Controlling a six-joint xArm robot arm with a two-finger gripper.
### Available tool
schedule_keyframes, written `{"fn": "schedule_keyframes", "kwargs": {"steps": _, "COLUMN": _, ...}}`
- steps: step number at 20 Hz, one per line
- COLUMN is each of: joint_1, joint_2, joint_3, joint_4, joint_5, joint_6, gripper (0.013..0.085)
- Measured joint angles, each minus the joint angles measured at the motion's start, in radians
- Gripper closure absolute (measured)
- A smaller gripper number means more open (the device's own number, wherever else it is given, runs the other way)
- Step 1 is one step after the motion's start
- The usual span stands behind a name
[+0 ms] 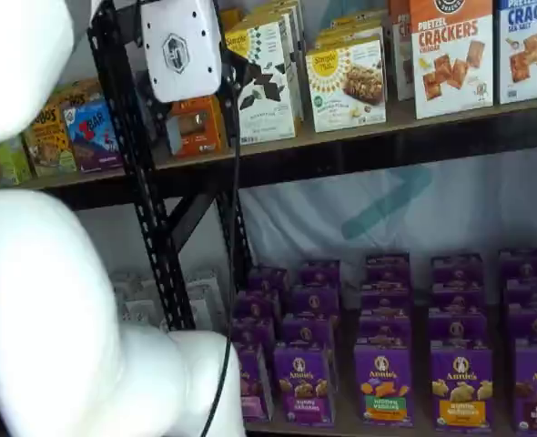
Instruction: Pick up the purple box with a pink patch in the middle, on the bottom shelf, the first box from the left
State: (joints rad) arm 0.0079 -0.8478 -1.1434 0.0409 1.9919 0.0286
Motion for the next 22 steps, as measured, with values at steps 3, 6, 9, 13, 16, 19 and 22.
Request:
{"fn": "schedule_keyframes", "kwargs": {"steps": 3, "joint_1": -0.005, "joint_2": 0.005, "joint_3": -0.004, "joint_4": 0.006, "joint_5": 0.008, "joint_6": -0.002, "gripper": 0.013}}
{"fn": "schedule_keyframes", "kwargs": {"steps": 6, "joint_1": -0.01, "joint_2": 0.001, "joint_3": 0.002, "joint_4": 0.013, "joint_5": 0.001, "joint_6": -0.005, "gripper": 0.013}}
{"fn": "schedule_keyframes", "kwargs": {"steps": 9, "joint_1": -0.001, "joint_2": -0.001, "joint_3": 0.009, "joint_4": 0.003, "joint_5": -0.004, "joint_6": -0.001, "gripper": 0.013}}
{"fn": "schedule_keyframes", "kwargs": {"steps": 13, "joint_1": 0.022, "joint_2": -0.014, "joint_3": 0.043, "joint_4": -0.021, "joint_5": -0.031, "joint_6": 0.013, "gripper": 0.013}}
{"fn": "schedule_keyframes", "kwargs": {"steps": 16, "joint_1": 0.03, "joint_2": -0.025, "joint_3": 0.089, "joint_4": -0.017, "joint_5": -0.058, "joint_6": 0.023, "gripper": 0.013}}
{"fn": "schedule_keyframes", "kwargs": {"steps": 19, "joint_1": 0.04, "joint_2": -0.037, "joint_3": 0.144, "joint_4": -0.012, "joint_5": -0.096, "joint_6": 0.034, "gripper": 0.013}}
{"fn": "schedule_keyframes", "kwargs": {"steps": 22, "joint_1": 0.035, "joint_2": -0.049, "joint_3": 0.209, "joint_4": 0.007, "joint_5": -0.144, "joint_6": 0.034, "gripper": 0.013}}
